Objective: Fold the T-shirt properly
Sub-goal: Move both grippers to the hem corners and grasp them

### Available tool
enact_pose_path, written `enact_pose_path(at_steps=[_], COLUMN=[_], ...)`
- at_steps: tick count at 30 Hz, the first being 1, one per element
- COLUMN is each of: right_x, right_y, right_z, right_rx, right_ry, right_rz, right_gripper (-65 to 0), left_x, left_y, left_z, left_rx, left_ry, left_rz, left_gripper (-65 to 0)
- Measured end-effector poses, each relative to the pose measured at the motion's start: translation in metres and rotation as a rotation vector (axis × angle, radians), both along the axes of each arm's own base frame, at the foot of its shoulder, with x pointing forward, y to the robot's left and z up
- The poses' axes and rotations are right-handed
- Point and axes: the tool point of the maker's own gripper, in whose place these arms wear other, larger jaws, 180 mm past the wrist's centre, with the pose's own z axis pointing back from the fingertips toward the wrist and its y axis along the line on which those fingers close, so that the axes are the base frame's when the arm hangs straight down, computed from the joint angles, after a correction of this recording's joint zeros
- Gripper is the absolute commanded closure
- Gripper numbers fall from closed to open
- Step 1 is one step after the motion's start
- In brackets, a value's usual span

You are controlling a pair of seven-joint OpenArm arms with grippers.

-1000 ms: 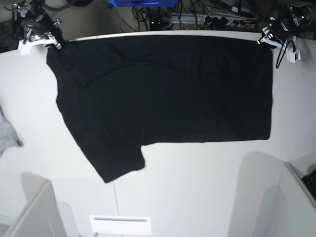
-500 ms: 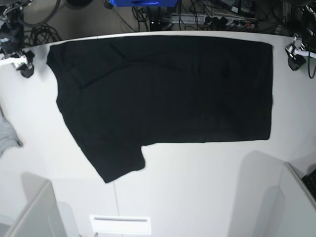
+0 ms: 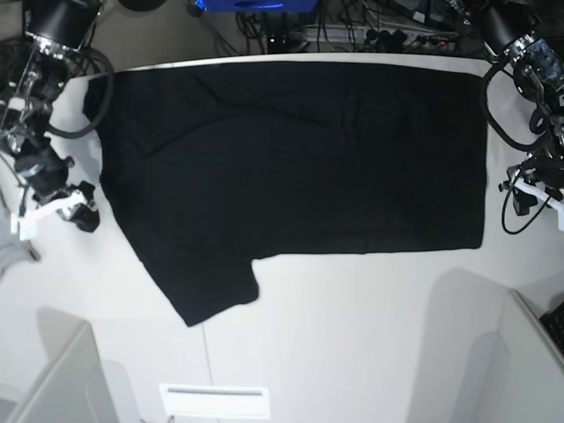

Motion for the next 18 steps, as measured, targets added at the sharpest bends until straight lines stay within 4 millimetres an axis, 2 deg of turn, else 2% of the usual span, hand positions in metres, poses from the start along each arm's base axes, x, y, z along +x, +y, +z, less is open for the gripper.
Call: enact_pose_path(at_steps=[2,5,7,9,12,15,18], right_x=[0.022,0.053,0.072,0.093,0.111,0.133,0.144], right_y=[0.011,0.024,0.026,0.023,0.018,0.035,0.046], right_z=[-0.002,-0.014,-0.020,-0.018,-0.031,-0.043,-0.060], right_rx=[-0.040,-0.046,-0.028,-0.005,-0.015,-0.018,-0.025], right_ry=[0.012,0.056,0.087,0.082,0.156,0.163,0.184], right_rz=[0.045,0.082,0.081,0.075,0.077,0.125,0.187], right_gripper=[-31.7,-36.5,-36.5,-36.6,-36.6,-36.6,-36.5], left_x=[0.008,0.014,0.014,0.009,0.003,-0.002,-0.008], left_y=[0.001,0.006,0.010,0.012,0.017,0.018,0.018], left_z=[0.005,-0.006,-0.019,-0.029,-0.033,-0.036,-0.042], left_rx=[0.004,-0.042,-0.074,-0.093,-0.088,-0.082,-0.086], left_ry=[-0.018,-0.005,0.021,0.047,0.071,0.083,0.102], left_rz=[0.000,0.023,0.039,0.050,0.056,0.055,0.059], left_gripper=[-35.7,-36.0,-36.0,-36.0,-36.0,-36.0,-36.0])
